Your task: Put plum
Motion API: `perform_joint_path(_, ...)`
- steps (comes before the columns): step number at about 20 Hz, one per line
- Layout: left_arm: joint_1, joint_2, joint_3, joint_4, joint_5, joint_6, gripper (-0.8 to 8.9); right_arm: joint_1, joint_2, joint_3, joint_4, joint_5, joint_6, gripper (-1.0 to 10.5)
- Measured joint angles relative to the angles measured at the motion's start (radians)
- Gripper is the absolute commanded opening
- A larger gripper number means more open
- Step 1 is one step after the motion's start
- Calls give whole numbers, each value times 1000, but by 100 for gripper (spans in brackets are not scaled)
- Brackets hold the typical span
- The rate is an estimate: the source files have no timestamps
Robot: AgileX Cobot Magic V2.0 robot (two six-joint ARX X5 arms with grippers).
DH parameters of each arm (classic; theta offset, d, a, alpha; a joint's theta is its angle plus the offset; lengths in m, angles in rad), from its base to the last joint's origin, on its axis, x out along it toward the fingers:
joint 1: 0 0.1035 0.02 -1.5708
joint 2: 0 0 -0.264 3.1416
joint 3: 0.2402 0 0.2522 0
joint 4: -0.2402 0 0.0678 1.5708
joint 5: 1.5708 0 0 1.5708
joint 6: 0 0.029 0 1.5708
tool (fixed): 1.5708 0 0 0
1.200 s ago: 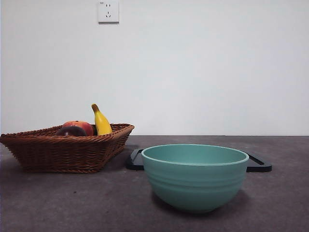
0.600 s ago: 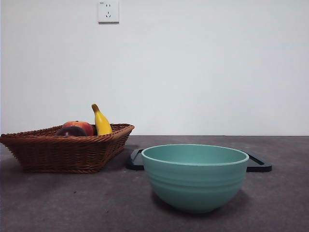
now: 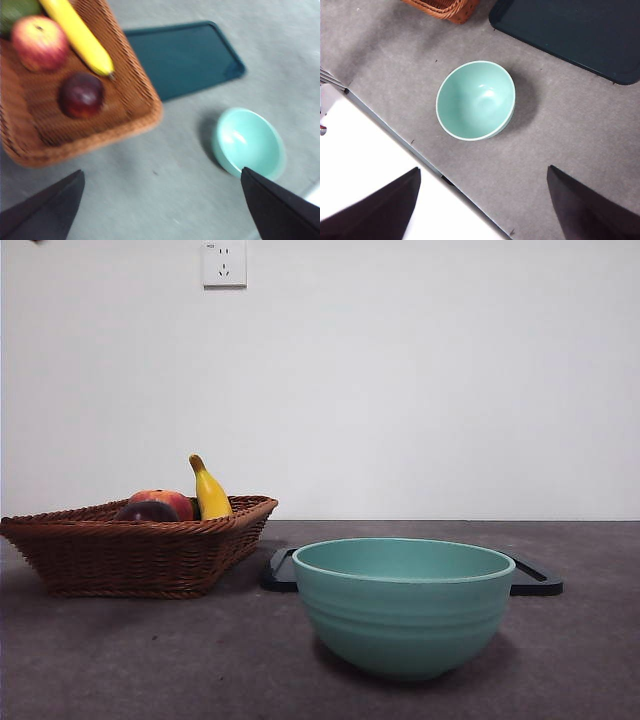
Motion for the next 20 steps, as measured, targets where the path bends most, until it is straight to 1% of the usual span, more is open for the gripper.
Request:
perform_joint_path(5,-46,198,119,72,-119,-8,497,0,0,0,1,0,0,404)
perform_joint_path(7,-63,286,172,85,-151,-4,496,0,0,0,1,0,0,404)
perform_joint_path(12,-101,514,296,96,-220,38,496,0,0,0,1,0,0,404)
perform_joint_path(14,-112,586,316,105,-232,54,495,0,0,0,1,0,0,404)
perform_joint_path(16,-126,656,322,124,-272,69,495,0,0,0,1,0,1,404)
perform_joint_path(20,-143,781,322,167,-292,100,495,0,0,0,1,0,6,404)
